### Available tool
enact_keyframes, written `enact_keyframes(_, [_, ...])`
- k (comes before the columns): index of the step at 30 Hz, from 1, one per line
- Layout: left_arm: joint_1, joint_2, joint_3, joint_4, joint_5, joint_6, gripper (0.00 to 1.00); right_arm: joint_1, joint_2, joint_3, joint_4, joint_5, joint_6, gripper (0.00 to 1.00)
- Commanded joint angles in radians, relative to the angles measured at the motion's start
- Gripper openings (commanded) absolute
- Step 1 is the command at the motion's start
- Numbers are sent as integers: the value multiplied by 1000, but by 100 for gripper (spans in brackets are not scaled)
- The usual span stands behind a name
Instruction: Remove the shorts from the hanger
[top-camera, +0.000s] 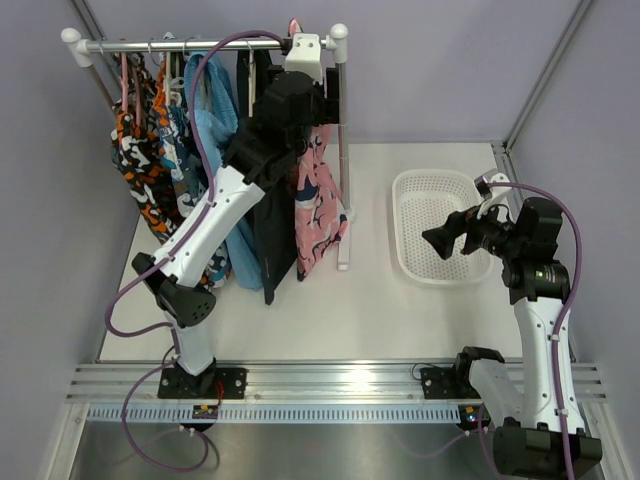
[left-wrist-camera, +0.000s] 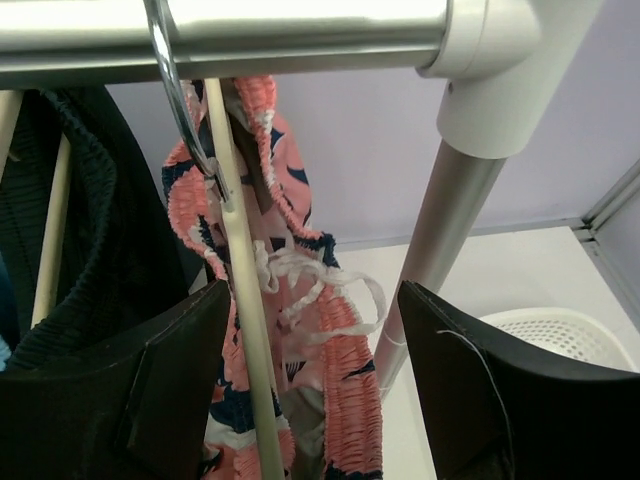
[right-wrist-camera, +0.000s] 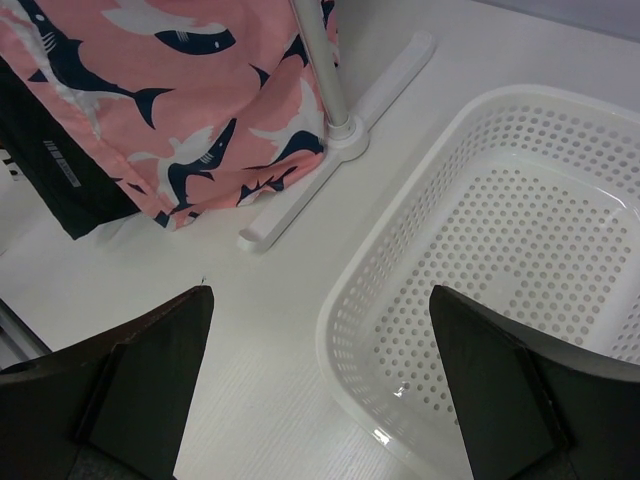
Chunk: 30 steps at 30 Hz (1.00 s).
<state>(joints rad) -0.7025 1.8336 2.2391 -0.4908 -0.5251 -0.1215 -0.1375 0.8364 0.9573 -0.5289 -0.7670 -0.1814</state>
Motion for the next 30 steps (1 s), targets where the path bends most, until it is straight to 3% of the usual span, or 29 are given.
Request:
enact_keyframes(1, [1,1,45,78,-88,32,73,18,-2,40,3,23,-13,99])
enact_keyframes(8, [40,-10,-4,86,-124,20,73,35,4,41,1,40,-18,100])
enact_keyframes(18, [92,-19,-13,38,0,-59,72,41,7,41,1,44,-20,99])
enact_keyframes(30, [164,-45,-24,-14,209,-138,56,47,6,43,0,41,-23,99])
